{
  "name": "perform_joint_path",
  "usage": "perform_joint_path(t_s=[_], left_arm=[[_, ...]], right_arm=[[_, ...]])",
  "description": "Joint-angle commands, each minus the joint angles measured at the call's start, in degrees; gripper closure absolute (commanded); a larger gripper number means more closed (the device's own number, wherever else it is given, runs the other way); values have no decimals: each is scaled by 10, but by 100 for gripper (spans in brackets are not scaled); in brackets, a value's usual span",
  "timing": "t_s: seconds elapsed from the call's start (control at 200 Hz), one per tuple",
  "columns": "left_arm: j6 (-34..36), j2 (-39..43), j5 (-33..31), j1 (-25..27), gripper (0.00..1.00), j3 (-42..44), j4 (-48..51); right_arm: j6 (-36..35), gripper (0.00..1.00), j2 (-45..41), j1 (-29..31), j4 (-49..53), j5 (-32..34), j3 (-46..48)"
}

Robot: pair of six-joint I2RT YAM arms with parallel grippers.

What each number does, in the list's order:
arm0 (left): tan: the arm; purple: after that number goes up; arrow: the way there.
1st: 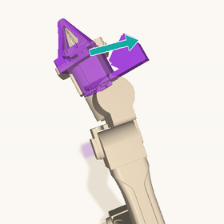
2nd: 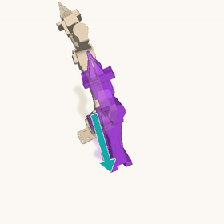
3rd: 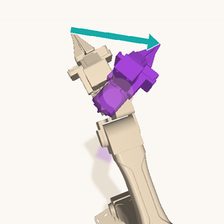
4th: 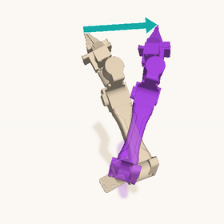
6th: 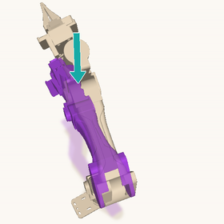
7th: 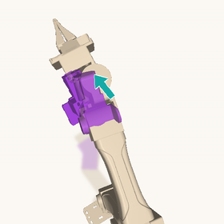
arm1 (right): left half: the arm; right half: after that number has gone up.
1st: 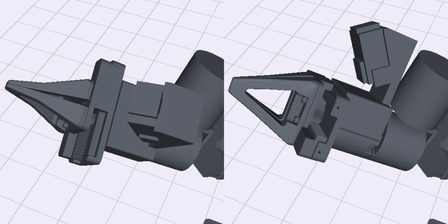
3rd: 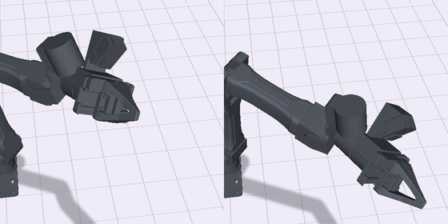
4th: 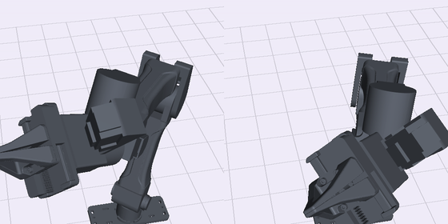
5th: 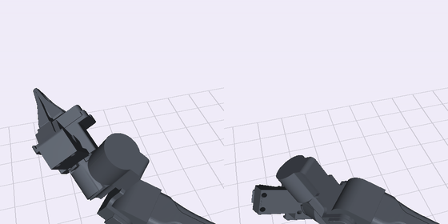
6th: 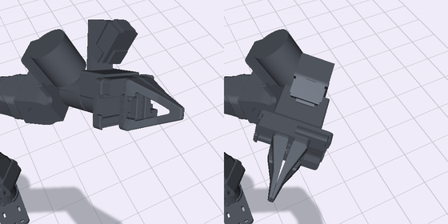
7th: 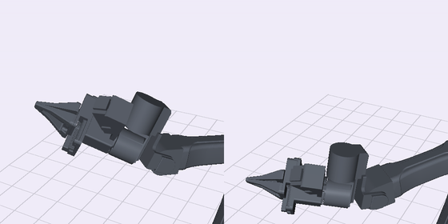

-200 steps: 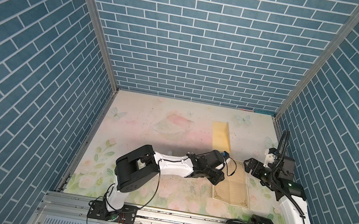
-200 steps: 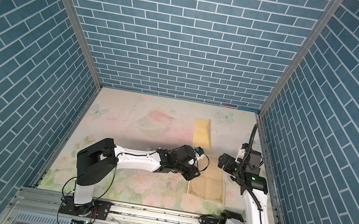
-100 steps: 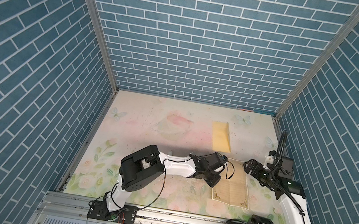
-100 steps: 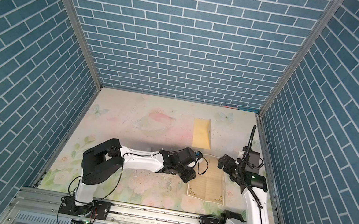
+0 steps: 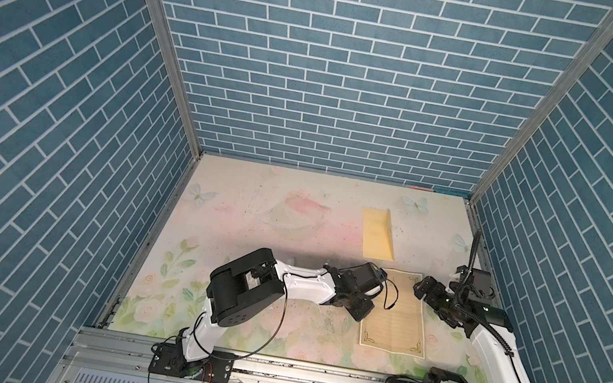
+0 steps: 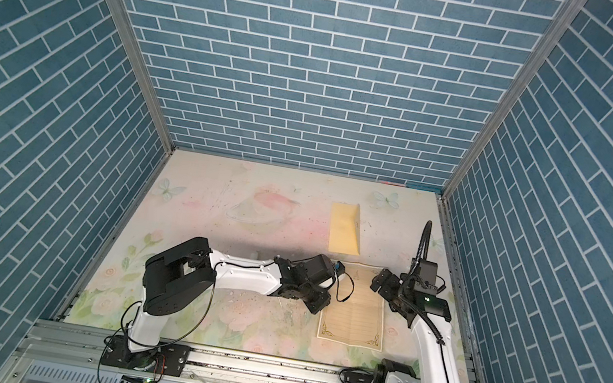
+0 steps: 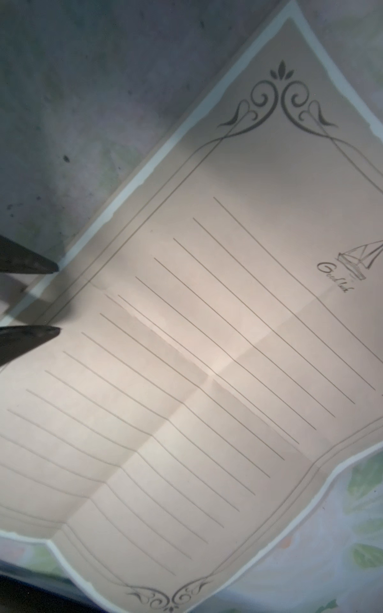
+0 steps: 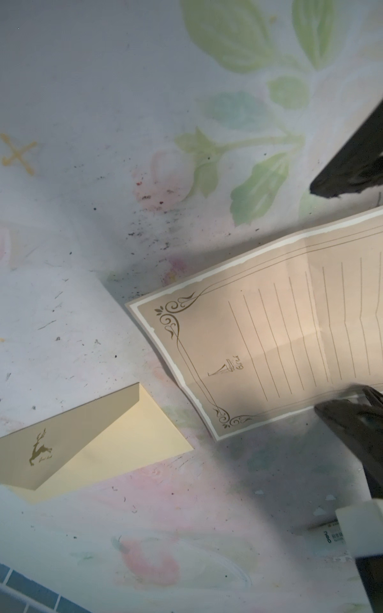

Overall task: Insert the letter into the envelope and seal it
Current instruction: 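Lower the right gripper and pinch the letter's edge nearest it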

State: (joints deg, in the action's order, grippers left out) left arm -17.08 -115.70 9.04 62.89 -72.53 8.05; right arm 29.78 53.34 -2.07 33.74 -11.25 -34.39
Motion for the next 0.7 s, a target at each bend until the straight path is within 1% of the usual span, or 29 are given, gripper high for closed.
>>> perform_joint_path(t_s=[0.0, 0.145, 0.46, 0.695], left_arm=[[13, -16, -10, 1, 72, -6, 14], [14, -23, -12, -1, 72, -5, 17], [14, -25, -12, -4, 74, 0, 9], [13, -25, -13, -6, 76, 4, 3]], right_arm=[[22, 5, 5, -3, -17, 30, 19], [22, 7, 28, -10, -34, 27, 32], [6, 10, 95, -23, -87, -10, 48], [-10, 11, 139, -38, -130, -70, 51]])
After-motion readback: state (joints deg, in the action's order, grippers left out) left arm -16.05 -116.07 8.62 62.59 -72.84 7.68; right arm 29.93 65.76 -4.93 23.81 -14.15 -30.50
